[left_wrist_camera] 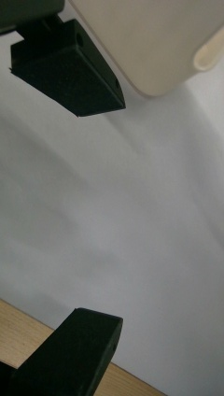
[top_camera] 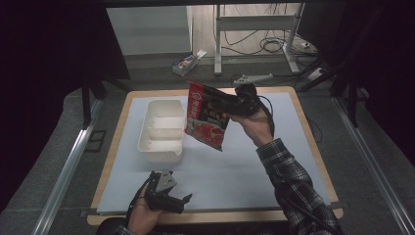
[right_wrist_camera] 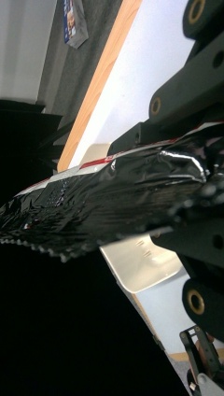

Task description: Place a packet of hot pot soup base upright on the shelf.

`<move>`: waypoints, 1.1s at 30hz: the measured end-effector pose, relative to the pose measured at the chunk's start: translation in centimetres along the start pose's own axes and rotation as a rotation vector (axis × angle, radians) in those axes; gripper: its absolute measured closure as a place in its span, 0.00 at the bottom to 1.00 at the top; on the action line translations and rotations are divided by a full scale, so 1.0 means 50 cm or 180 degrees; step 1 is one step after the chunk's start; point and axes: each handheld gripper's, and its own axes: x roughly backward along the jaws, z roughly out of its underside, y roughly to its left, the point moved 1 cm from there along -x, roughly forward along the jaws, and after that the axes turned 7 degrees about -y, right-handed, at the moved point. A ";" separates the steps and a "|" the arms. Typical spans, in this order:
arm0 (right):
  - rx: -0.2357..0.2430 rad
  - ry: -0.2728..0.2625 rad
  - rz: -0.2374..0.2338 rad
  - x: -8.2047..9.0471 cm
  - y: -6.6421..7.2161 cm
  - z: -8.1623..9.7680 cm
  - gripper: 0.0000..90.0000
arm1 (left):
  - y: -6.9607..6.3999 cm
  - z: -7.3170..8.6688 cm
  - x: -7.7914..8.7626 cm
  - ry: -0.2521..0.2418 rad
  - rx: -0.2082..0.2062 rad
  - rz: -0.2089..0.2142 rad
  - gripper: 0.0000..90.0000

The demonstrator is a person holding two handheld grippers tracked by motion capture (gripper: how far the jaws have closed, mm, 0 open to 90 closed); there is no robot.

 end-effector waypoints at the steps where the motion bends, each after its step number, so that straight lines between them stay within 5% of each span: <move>1: 0.0007 -0.0002 -0.0014 -0.005 0.002 -0.003 0.81 | 0.001 0.001 0.002 -0.0005 0.0016 -0.0004 0.01; 13: 0.0029 -0.0025 -0.0120 -0.073 0.030 -0.031 0.81 | 0.013 0.012 0.014 -0.0037 0.0118 -0.0032 0.01; 33: -0.0031 -0.0013 -0.0165 -0.206 0.094 -0.021 0.81 | 0.018 0.020 0.027 -0.0062 0.0166 -0.0037 0.01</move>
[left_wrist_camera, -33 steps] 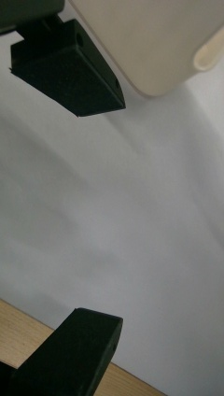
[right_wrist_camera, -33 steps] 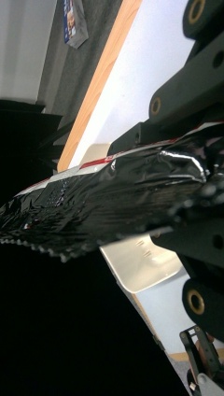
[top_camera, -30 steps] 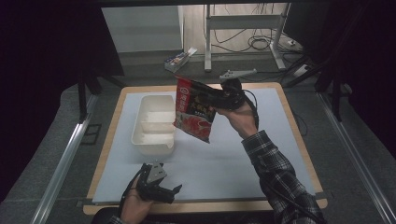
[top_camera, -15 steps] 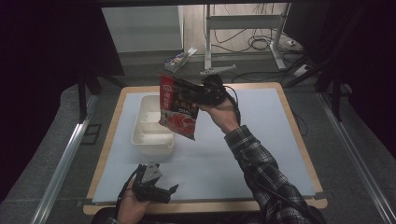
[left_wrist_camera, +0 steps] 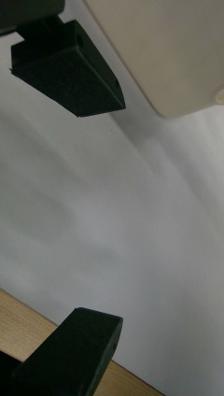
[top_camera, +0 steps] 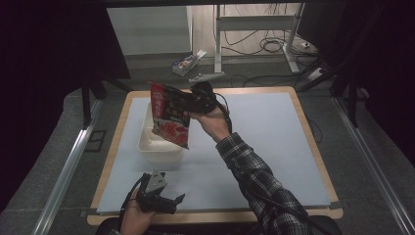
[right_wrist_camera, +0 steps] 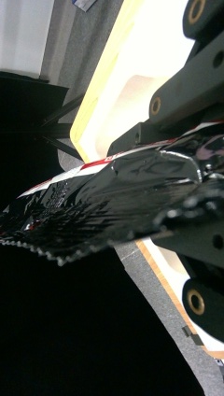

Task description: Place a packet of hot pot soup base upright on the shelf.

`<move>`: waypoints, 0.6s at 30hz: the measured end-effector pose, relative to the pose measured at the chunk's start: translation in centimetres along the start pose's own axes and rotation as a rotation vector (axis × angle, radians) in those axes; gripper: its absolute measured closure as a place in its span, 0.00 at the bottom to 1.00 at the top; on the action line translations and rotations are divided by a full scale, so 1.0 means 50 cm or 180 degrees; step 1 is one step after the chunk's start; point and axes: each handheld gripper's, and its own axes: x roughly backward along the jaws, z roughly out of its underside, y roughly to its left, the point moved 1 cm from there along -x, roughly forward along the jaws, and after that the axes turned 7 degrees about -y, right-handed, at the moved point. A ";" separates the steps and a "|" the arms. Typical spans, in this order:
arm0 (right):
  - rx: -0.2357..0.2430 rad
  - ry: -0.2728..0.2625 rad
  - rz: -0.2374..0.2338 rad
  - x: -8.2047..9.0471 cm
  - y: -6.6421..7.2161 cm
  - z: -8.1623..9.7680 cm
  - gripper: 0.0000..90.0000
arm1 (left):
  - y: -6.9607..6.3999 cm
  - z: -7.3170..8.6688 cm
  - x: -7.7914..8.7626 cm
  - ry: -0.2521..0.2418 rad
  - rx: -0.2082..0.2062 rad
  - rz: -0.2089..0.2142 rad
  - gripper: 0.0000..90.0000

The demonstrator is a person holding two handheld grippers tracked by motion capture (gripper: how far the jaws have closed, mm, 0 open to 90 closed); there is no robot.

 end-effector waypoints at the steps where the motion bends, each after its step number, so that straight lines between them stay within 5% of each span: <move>1: -0.0003 -0.0007 0.0000 -0.006 0.003 0.001 0.81 | 0.000 0.000 0.000 -0.0002 -0.0001 0.0003 0.01; 18: -0.0002 0.0057 0.0057 -0.071 0.018 0.048 0.81 | -0.003 0.000 -0.001 0.0015 -0.0005 0.0037 0.02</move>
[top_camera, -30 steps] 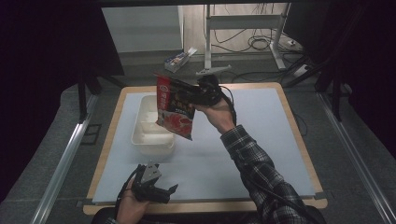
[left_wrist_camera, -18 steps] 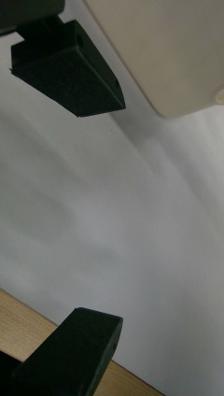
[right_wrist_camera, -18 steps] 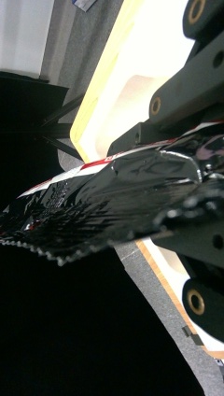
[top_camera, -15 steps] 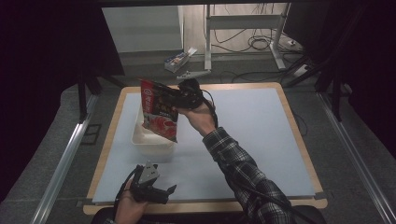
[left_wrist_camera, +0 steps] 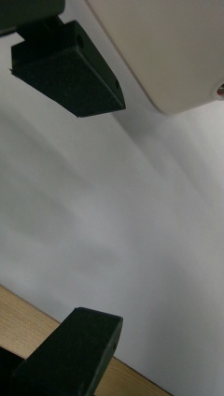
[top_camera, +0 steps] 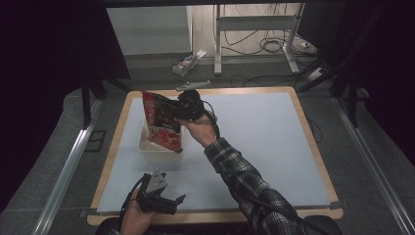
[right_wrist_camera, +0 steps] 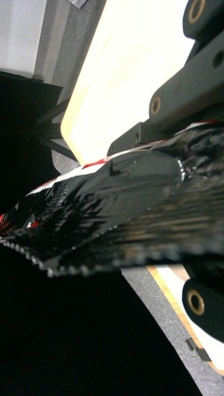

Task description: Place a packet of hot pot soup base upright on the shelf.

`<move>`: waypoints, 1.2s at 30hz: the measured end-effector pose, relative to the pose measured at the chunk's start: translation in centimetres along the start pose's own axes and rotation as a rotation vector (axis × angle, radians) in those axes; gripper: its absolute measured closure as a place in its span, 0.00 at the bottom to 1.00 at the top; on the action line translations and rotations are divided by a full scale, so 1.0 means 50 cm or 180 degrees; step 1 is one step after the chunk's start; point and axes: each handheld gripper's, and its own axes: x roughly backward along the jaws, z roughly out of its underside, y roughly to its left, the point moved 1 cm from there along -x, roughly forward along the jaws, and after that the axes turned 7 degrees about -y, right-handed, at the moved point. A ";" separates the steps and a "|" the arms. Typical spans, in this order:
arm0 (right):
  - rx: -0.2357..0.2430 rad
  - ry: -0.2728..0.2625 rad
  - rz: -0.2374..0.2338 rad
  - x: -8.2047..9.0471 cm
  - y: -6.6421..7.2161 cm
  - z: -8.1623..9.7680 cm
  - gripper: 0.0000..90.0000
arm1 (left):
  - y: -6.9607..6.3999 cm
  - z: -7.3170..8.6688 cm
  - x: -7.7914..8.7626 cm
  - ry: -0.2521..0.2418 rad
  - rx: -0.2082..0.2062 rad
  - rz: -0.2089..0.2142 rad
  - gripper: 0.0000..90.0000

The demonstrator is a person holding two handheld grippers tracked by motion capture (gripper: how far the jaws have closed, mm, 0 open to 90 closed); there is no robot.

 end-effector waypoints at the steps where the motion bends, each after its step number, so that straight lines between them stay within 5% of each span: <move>1: 0.0003 0.0013 0.0005 -0.003 -0.001 0.005 0.81 | 0.000 0.000 0.000 0.0000 0.0002 0.0000 0.02; 8: 0.0103 0.0214 0.0057 -0.031 -0.011 0.046 0.81 | 0.000 0.000 0.000 -0.0006 0.0010 0.0005 0.02; 16: -0.0071 0.0229 0.0084 -0.030 -0.055 0.074 0.81 | -0.001 0.000 -0.002 0.0003 0.0002 0.0007 0.02; 20: 0.0003 0.0261 0.0041 -0.029 -0.054 0.069 0.76 | 0.000 0.000 -0.001 -0.0011 0.0016 0.0002 0.02; 27: 0.0170 0.0341 0.0032 -0.026 -0.061 0.054 0.32 | 0.000 0.000 -0.001 -0.0012 0.0015 0.0002 0.02; 36: 0.0241 0.0412 -0.0089 -0.007 -0.066 0.048 0.07 | 0.000 -0.001 0.000 -0.0030 0.0025 0.0009 0.02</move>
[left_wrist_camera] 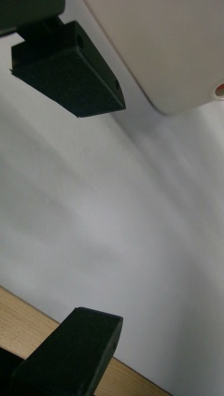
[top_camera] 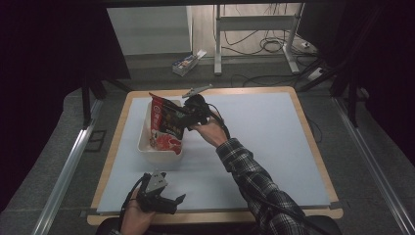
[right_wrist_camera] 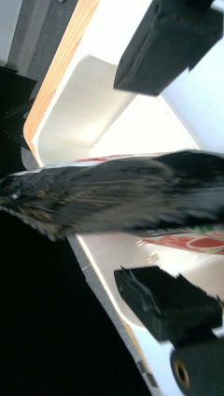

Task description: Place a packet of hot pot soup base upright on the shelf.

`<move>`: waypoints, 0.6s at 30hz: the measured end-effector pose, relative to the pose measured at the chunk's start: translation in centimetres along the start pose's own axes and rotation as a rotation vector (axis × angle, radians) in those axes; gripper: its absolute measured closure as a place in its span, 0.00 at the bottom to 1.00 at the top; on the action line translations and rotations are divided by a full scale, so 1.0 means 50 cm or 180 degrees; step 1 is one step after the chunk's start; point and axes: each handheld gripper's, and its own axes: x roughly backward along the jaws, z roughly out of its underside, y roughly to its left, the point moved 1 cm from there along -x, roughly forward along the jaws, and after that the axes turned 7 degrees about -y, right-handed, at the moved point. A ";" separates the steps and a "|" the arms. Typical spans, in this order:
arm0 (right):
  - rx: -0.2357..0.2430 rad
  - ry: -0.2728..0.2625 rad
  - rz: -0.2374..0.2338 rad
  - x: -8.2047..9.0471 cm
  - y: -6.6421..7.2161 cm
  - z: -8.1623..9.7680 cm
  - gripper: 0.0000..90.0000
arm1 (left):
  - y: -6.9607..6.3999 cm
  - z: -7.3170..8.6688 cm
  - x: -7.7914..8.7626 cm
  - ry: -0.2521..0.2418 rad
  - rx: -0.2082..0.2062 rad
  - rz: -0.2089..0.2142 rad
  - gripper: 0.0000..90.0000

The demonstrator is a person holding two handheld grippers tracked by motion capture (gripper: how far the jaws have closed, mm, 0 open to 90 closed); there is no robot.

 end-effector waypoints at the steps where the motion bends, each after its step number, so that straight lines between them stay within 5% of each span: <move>1: 0.0029 0.0019 0.0003 0.002 0.000 0.001 0.06 | 0.000 0.000 0.000 -0.0005 0.0002 0.0004 0.02; 8: 0.0220 0.0074 0.0072 0.021 0.008 0.006 0.02 | 0.001 0.000 0.000 -0.0015 0.0014 0.0023 0.02; 18: 0.0303 0.0074 0.0090 0.050 0.019 0.007 0.02 | 0.000 0.000 0.000 -0.0001 0.0003 0.0039 0.02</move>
